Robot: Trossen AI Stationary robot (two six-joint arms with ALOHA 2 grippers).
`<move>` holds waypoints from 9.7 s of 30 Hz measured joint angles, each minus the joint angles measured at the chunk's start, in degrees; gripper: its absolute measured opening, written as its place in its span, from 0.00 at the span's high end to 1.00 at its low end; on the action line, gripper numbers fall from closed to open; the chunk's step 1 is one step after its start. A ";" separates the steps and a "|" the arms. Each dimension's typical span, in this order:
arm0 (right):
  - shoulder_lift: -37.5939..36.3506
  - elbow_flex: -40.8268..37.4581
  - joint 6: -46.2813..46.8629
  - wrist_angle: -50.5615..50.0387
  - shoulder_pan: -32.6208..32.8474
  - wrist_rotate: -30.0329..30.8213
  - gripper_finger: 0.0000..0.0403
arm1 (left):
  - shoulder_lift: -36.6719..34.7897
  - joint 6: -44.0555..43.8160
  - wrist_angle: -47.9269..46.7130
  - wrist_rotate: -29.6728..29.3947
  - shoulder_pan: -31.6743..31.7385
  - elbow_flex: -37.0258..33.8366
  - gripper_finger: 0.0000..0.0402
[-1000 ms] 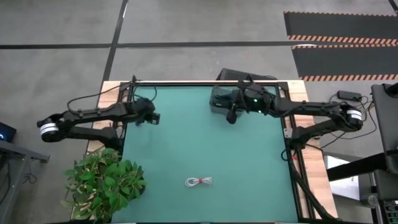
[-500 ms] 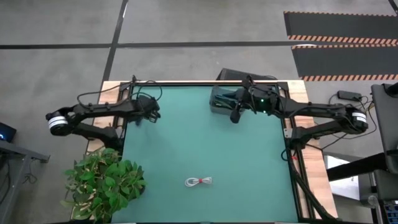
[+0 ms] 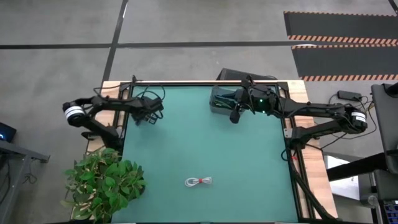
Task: Pick and place USB-C Cables
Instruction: Put the purple cable into the black bin
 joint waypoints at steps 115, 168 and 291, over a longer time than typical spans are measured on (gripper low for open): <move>21.07 1.98 17.06 43.95 0.94 -23.11 0.55 | 0.36 28.06 98.33 19.91 -29.94 2.39 0.96; 13.09 3.80 10.19 21.80 2.32 -14.37 0.95 | -4.40 24.47 74.37 23.10 -30.60 1.51 0.48; 60.92 63.67 -0.87 -80.67 -14.88 -2.92 0.94 | -20.35 44.14 63.24 4.15 -30.60 1.51 0.48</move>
